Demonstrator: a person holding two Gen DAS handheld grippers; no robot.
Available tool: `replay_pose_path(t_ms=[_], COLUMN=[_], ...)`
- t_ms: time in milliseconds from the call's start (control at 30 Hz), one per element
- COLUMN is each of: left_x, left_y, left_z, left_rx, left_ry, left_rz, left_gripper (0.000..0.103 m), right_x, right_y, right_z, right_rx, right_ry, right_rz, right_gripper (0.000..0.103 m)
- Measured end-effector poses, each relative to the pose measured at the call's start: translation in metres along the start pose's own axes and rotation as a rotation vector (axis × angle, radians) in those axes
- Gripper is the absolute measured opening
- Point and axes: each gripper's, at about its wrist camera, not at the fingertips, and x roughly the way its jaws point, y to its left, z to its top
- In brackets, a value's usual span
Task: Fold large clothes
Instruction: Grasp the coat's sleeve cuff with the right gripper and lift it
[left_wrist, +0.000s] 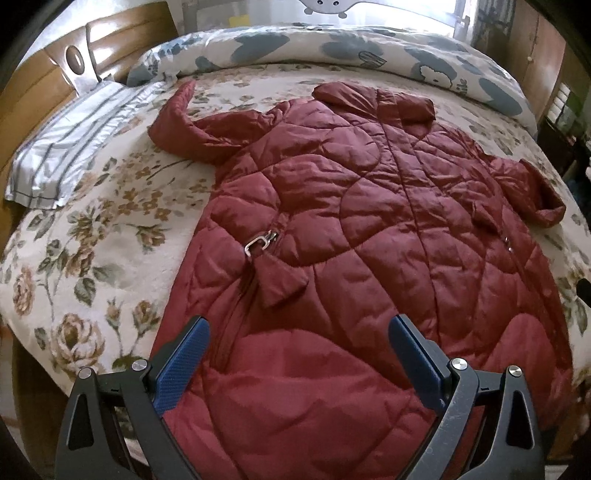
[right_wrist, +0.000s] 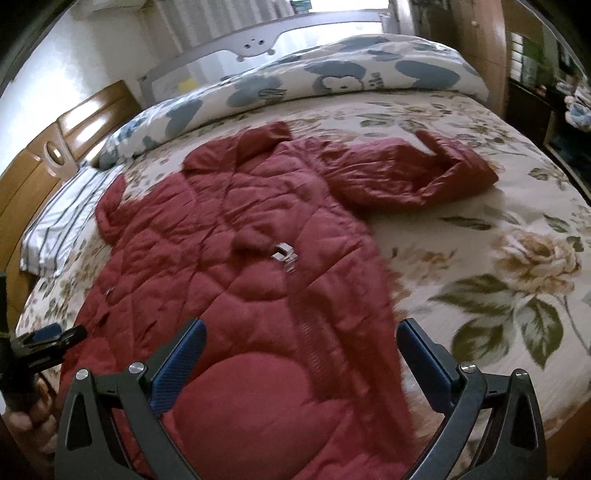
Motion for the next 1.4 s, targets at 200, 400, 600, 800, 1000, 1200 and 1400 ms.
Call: replay_pose_path(t_ms=[200, 400, 600, 800, 1000, 1200, 1400], left_x=[0.012, 0.03, 0.045, 0.066, 0.091, 0.111, 0.129], left_y=[0.003, 0.002, 0.001, 0.001, 0.004, 0.005, 0.007], left_z=[0.024, 0.047, 0.074, 0.095, 0.109, 0.116, 0.115], left_rx=[0.006, 0.021, 0.02, 0.015, 0.003, 0.015, 0.018], left_ry=[0.002, 0.0, -0.023, -0.033, 0.001, 0.03, 0.045], left_rz=[0.045, 0.101, 0.117, 0.126, 0.132, 0.146, 0.137], left_gripper=[0.098, 0.098, 0.098, 0.098, 0.098, 0.098, 0.098], right_x=[0.01, 0.025, 0.046, 0.083, 0.132, 0.161, 0.138], right_y=[-0.033, -0.071, -0.11, -0.145, -0.167, -0.195, -0.182], right_z=[0.032, 0.071, 0.111, 0.151, 0.181, 0.19, 0.193], right_rx=[0.038, 0.079, 0.118, 0.15, 0.126, 0.17, 0.198], right_ry=[-0.028, -0.05, -0.071, -0.062, 0.002, 0.032, -0.038], right_rz=[-0.066, -0.133, -0.22, -0.293, -0.394, -0.438, -0.304], right_gripper=[0.103, 0.103, 0.101, 0.097, 0.087, 0.055, 0.019])
